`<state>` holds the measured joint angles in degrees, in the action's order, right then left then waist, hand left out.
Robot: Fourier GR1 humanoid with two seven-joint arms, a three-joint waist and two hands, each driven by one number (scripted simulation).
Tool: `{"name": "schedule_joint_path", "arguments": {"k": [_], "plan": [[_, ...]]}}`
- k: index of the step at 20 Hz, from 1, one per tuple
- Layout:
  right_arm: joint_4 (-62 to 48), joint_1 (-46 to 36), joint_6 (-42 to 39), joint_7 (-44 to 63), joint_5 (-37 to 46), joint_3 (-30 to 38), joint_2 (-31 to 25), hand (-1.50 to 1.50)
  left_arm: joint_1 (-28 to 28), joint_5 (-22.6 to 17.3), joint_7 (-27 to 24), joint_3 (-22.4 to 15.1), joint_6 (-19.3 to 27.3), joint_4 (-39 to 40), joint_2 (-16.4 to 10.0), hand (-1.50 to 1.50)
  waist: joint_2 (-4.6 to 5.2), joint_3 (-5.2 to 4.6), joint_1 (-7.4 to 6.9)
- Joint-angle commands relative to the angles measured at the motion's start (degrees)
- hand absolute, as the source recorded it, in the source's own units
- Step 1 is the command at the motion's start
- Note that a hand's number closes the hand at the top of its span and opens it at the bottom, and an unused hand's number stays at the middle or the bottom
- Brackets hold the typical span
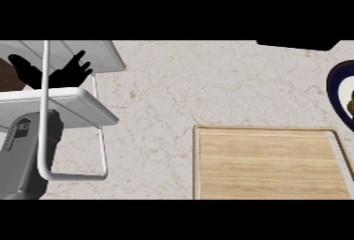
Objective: Pick the squash from the tray and place it in the plate
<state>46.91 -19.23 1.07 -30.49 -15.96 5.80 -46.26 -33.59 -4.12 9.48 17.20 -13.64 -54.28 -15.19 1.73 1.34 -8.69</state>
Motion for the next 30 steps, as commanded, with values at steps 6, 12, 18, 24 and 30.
{"name": "schedule_joint_path", "arguments": {"k": [6,12,18,24,30], "plan": [[-11.6,-7.4,-10.6,-4.6,-8.9,7.8,1.4,-1.5,7.9,1.9,-1.1,-3.9,0.9,1.2,8.9,0.0,0.05,-0.53,1.4],[-17.5,-6.8,-24.3,-4.6,-11.6,9.6,-2.9,-1.5,8.1,1.9,-0.5,-2.7,1.3,0.5,8.7,0.0,-0.36,-0.54,3.44],[-20.6,-3.0,-36.4,-10.0,-10.2,8.2,-4.4,-1.5,8.8,1.6,0.5,-1.4,-0.1,-0.2,7.2,0.0,-0.24,-0.27,4.16],[-20.7,-0.4,-40.2,-10.8,-8.6,7.5,-8.2,-1.5,10.8,1.8,0.4,-0.7,-0.2,-1.7,7.1,0.0,-0.79,-0.24,4.71],[-19.3,2.1,-39.7,-14.3,-5.9,6.0,-8.6,-1.5,11.8,1.8,0.4,0.0,-0.8,-1.8,7.1,0.0,-0.81,-0.25,5.39]]}}
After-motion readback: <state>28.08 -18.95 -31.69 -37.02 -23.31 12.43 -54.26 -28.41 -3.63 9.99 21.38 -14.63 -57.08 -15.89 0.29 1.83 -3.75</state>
